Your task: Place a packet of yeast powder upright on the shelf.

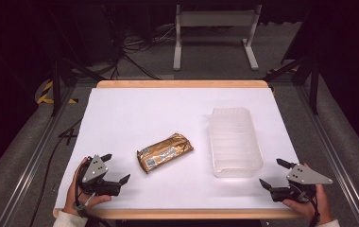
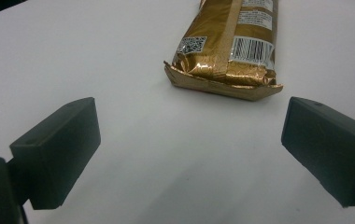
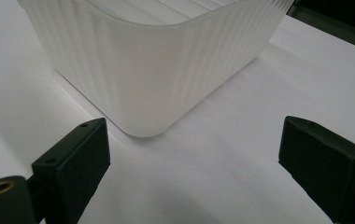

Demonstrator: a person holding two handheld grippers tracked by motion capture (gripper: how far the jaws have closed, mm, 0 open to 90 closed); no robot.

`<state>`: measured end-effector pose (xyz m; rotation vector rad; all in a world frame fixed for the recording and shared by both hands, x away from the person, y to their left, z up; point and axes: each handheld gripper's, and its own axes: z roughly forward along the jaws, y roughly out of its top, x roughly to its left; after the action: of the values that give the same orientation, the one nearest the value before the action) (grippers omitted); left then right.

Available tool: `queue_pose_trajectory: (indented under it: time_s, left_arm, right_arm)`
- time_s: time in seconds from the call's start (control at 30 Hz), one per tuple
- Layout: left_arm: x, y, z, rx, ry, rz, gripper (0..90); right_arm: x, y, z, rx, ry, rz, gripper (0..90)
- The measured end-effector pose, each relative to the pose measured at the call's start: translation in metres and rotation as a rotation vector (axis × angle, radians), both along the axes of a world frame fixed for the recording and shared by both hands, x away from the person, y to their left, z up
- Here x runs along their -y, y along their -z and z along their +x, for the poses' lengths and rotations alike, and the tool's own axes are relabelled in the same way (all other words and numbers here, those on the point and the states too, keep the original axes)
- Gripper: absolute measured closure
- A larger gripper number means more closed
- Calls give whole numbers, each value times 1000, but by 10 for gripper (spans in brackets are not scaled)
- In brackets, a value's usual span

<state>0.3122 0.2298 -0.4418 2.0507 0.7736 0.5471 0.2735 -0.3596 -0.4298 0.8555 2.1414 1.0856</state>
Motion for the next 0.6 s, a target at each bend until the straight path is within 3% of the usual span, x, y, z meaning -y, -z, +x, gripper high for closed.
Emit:
queue_pose_trajectory:
  time_s: [0.6]
  left_arm:
    - [2, 1, 4, -29, 21, -12, 60]
  right_arm:
    - [-2, 1, 0, -16, 11, -16, 96]
